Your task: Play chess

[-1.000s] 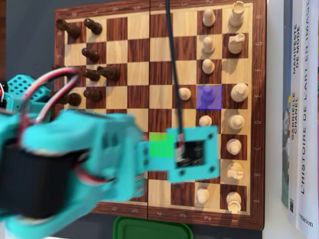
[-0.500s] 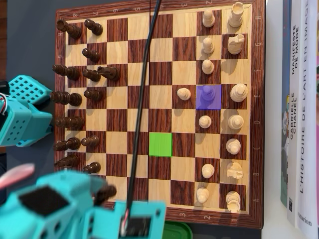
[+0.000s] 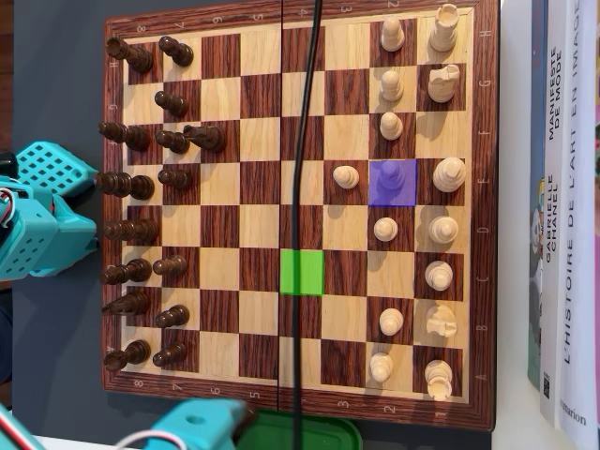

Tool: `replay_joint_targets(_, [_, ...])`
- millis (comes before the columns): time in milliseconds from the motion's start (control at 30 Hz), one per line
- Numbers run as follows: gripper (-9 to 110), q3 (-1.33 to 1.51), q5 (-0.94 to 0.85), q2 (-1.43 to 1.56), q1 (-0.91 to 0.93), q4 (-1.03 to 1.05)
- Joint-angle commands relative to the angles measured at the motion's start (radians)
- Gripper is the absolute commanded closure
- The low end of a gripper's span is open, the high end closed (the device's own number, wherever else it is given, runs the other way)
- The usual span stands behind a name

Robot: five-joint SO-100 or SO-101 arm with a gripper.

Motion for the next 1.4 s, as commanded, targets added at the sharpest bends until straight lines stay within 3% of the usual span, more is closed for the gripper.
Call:
replay_joint_targets(0, [97,-0.104,-0.006,-0.018,0.011,-0.005])
replay_joint_targets(167, [96,-0.14,-0.006,-0.048,0.011,-0.005])
replay_joint_targets(300, [88,-0.14,-0.009,-0.046,0.0,-0.003])
replay_joint_targets(633, [89,-0.14,-0.037,-0.035,-0.029,0.018])
replay_joint_targets(1033, [89,-0.008,-0.023,0.356,-0.187,0.123])
replay_joint_targets(1367, [89,0.275,0.181,0.667,-0.457,0.115])
